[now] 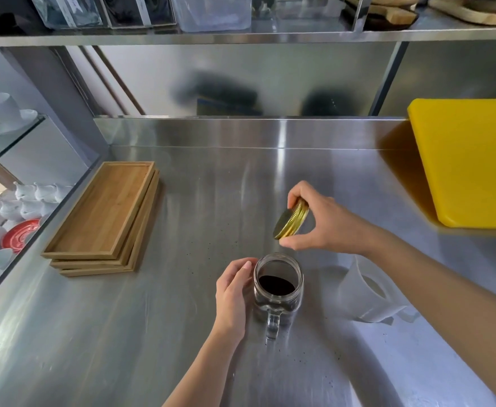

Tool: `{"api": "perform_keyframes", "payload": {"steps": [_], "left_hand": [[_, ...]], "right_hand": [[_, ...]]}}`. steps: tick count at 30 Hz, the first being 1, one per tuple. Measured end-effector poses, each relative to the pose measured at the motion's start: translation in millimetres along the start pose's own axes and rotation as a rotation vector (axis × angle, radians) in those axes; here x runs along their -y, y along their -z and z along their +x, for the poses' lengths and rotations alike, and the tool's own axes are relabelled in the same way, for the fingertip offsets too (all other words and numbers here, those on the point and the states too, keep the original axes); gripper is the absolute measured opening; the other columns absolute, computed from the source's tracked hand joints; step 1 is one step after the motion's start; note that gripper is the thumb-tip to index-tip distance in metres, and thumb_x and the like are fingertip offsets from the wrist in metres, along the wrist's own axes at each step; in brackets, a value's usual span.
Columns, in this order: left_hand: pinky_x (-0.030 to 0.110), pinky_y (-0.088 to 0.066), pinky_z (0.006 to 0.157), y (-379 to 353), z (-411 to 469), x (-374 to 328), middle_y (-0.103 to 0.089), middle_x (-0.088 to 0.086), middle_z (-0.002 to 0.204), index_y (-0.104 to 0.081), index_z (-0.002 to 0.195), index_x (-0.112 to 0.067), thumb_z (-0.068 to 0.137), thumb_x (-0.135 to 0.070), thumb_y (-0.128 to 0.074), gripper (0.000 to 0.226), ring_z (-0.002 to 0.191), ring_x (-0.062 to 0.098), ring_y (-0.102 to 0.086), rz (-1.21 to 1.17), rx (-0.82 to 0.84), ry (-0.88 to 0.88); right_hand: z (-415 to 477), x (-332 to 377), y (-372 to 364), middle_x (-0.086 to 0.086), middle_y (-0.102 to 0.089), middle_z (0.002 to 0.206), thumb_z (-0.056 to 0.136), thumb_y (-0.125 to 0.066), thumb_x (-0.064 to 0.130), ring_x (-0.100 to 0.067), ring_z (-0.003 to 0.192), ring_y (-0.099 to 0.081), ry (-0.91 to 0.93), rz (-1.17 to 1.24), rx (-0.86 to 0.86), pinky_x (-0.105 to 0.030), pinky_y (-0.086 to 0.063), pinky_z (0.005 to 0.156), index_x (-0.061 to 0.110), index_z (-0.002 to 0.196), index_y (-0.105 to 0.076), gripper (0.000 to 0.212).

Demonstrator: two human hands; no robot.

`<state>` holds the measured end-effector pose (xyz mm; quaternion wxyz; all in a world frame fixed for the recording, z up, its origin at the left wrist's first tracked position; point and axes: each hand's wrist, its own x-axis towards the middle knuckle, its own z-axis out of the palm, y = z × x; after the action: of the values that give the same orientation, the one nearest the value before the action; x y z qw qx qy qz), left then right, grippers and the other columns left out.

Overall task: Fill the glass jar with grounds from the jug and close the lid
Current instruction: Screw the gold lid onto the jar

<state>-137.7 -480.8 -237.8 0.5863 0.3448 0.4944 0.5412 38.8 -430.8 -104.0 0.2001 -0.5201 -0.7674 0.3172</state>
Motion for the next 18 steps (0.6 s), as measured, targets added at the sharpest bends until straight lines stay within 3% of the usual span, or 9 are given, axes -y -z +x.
{"api": "perform_keyframes", "payload": {"steps": [2, 4, 9, 13, 18], "left_hand": [[0.023, -0.053, 0.068, 2, -2, 0, -0.074, 0.003, 0.078, -0.074, 0.079, -0.018, 0.089, -0.013, -0.055, 0.022, 0.075, 0.016, -0.068, -0.003, -0.014, 0.004], [0.026, -0.053, 0.070, 5, -3, 0, -0.074, 0.006, 0.080, -0.074, 0.081, -0.016, 0.091, -0.011, -0.053, 0.025, 0.077, 0.019, -0.068, 0.002, -0.025, 0.011], [0.030, -0.052, 0.073, 9, -8, -1, -0.073, 0.009, 0.083, -0.074, 0.082, -0.017, 0.088, -0.016, -0.056, 0.018, 0.081, 0.023, -0.068, 0.026, -0.018, -0.005], [0.030, -0.053, 0.076, 12, -10, -3, -0.073, 0.010, 0.088, -0.074, 0.085, -0.019, 0.089, -0.011, -0.054, 0.021, 0.085, 0.023, -0.067, 0.063, 0.030, -0.012], [0.030, -0.053, 0.084, 18, -15, -6, -0.073, 0.009, 0.100, -0.070, 0.099, -0.019, 0.087, -0.020, -0.055, 0.020, 0.098, 0.025, -0.066, 0.108, 0.124, -0.029]], "right_hand": [[-6, 4, -4, -0.007, -0.060, 0.097, 0.061, -0.082, 0.033, -0.027, 0.087, -0.057, 0.013, 0.129, 0.027, -0.042, -0.049, 0.074, 0.024, 0.086, -0.041, 0.048], [-13, 5, -9, -0.008, -0.059, 0.104, 0.058, -0.084, 0.029, -0.028, 0.090, -0.059, 0.024, 0.221, 0.052, -0.049, -0.050, 0.079, 0.024, 0.084, -0.041, 0.050], [-24, 2, -25, 0.006, -0.052, 0.114, 0.056, -0.086, 0.024, -0.023, 0.106, -0.052, 0.047, 0.227, 0.139, -0.044, -0.048, 0.087, 0.027, 0.083, -0.040, 0.053], [-29, -2, -31, 0.011, -0.050, 0.117, 0.057, -0.087, 0.022, -0.013, 0.108, -0.051, 0.063, 0.165, 0.165, -0.025, -0.048, 0.085, 0.027, 0.088, -0.040, 0.058], [-33, -4, -38, 0.017, -0.049, 0.118, 0.057, -0.087, 0.026, -0.003, 0.114, -0.045, 0.051, 0.126, 0.191, -0.032, -0.040, 0.098, 0.028, 0.111, -0.041, 0.071]]}}
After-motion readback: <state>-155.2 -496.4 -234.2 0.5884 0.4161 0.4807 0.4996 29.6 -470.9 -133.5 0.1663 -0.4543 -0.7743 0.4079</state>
